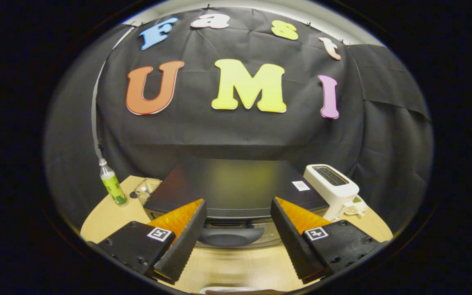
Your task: Open the toaster oven, put the food inside, and close the toaster oven door.
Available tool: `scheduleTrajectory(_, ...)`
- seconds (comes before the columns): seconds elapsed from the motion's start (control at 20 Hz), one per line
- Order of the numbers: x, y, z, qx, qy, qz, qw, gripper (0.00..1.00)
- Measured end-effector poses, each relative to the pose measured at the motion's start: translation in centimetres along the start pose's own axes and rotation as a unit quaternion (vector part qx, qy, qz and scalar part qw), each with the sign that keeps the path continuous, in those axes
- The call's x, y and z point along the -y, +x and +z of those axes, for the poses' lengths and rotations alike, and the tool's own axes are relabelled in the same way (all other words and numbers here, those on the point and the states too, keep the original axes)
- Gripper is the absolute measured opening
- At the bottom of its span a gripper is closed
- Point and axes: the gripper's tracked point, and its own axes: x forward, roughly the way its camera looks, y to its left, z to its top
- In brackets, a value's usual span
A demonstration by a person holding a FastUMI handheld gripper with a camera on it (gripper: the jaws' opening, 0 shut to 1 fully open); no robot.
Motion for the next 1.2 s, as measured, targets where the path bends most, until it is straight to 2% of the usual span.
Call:
scheduleTrajectory(0.3, -1.3, 1.5, -3.1, -0.038, -0.007, 0.009, 0.999, 1.0)
scheduleTrajectory(0.55, -1.4, 1.2, -3.4, -0.035, 0.015, 0.025, 0.999, 1.0)
scheduleTrajectory(0.9, -1.2, -3.2, -6.9, -0.072, -0.011, 0.031, 0.997, 1.0)
scheduleTrajectory(1.05, -1.1, -4.6, -9.2, -0.099, 0.005, 0.046, 0.994, 1.0)
scheduleTrajectory(1.2, -1.1, -5.3, -10.2, -0.095, -0.008, 0.05, 0.994, 1.0)
